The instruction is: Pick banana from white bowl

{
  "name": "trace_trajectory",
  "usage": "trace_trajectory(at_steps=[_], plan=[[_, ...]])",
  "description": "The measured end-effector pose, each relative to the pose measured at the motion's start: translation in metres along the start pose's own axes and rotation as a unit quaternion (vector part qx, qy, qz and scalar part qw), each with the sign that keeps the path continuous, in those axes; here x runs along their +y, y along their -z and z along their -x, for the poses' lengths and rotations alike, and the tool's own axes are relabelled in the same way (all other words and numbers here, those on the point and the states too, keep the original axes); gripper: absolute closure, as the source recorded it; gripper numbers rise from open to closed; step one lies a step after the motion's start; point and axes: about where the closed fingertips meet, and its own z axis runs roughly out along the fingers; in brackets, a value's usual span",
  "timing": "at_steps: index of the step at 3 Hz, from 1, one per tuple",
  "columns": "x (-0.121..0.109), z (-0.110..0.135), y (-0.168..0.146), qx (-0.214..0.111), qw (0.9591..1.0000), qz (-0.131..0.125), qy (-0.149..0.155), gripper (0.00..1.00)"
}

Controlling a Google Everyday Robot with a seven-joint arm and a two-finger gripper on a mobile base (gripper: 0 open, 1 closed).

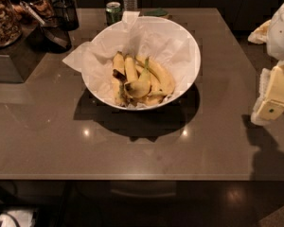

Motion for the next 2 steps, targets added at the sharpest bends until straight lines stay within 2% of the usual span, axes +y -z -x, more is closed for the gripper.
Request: trace_trajectory(at_steps=[1,2], plan=[[0.000,0.000,0.000,0.000,1.0000,0.000,0.000,0.00],[0.001,0.013,0.001,-0.019,0.9996,0.003,0.021,0.00]])
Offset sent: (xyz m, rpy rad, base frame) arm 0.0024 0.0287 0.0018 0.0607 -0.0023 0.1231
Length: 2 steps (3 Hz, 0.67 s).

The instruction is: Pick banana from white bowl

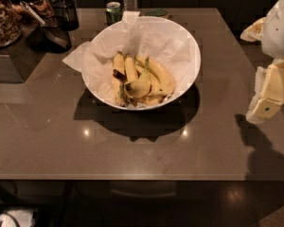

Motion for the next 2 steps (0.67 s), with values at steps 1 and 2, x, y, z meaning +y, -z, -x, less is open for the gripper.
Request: trace_trajectory(at_steps=[1,2], plan=[[0.000,0.038,0.005,-0.069,0.9956,0.012,0.062,0.00],[0.009,0.083,0.014,-0.169,0.9740,0.035,0.147,0.00]])
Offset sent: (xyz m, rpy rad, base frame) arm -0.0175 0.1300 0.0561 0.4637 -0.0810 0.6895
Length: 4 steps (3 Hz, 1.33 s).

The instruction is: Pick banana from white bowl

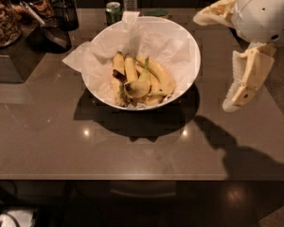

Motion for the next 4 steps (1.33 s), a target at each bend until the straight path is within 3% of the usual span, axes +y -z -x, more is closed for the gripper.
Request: trace_trajectory(at_steps=[1,2,3,4], plan=[[-0.002,0.027,-0.012,-0.090,0.9948,0.027,0.040,0.00],[-0.008,0.029,-0.028,-0.152,0.9869,0.042,0.033,0.00],[-0.017,0.025,-0.049,-0.152,0.9876,0.037,0.014,0.00],[-0.026,0.013,-0.073,-0.121,0.9922,0.027,-0.006,0.00]])
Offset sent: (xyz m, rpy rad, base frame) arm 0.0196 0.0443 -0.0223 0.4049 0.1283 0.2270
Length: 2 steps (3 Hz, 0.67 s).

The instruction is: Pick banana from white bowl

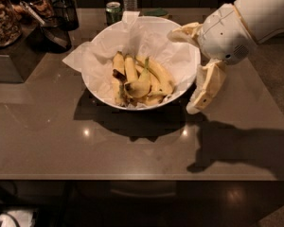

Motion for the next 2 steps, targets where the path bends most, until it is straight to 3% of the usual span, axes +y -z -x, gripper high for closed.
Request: trace_trajectory(at_steps=[1,2], plan=[[0.000,0.000,0.000,0.000,1.0000,-0.001,0.000,0.00],[0.004,0.007,-0.026,-0.034,0.9992,0.022,0.002,0.00]])
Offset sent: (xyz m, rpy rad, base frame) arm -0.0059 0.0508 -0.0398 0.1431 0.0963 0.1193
